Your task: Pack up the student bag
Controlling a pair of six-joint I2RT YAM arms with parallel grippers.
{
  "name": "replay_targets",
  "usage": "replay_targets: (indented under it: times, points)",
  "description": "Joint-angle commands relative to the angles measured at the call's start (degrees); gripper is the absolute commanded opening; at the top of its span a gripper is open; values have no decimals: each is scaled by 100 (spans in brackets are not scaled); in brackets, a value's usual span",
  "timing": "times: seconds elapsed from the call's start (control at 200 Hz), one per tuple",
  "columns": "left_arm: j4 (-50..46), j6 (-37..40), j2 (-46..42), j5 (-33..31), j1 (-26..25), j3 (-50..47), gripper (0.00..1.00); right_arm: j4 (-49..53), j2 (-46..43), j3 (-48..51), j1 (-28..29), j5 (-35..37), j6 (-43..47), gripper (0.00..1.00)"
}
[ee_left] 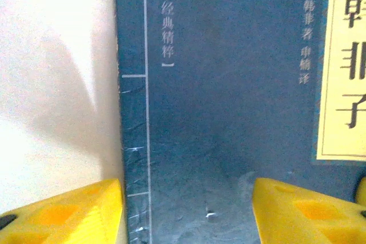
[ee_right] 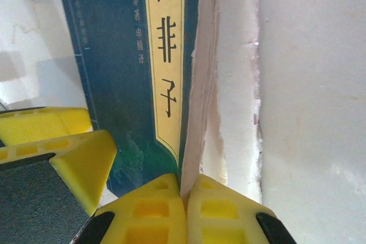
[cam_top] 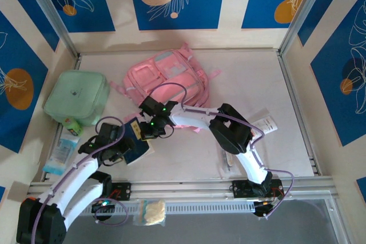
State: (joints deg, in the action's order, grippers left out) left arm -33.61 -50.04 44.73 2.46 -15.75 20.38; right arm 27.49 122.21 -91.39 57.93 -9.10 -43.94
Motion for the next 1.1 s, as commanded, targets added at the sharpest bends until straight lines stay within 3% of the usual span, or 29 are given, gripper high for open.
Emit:
replay_targets:
  times: [0.0,0.28,0.485,0.635,0.71,0.82,0.985,1.095]
  points:
    - [-478,221,-164,-194,45,471,70,-178,-625,240,35,-64,-76,0]
    - [-1230,635,-491,-224,54,1784,78,-555,-2100,1356,-34,413,-163,0]
    - [-1107,816,-466,522,54,2626,82,-622,-3229,1985,-438,146,-272,0]
    - [158,544,-439,1961,42,2445,81,-1121,-3667,2418,-1033,-743,-402,0]
    - [779,267,-334,2389,19,2204,80,-1232,-3797,2529,-1296,-1002,-405,0]
    - [839,279,-165,2324,-130,2170,78,-1375,-4091,2659,-1615,-1262,-370,0]
    - [2039,-195,11,2464,-533,1775,75,-1806,-4343,2882,-2092,-1935,-588,0]
    - [2286,-212,357,2408,-794,1802,71,-1834,-4429,2901,-2230,-2127,-591,0]
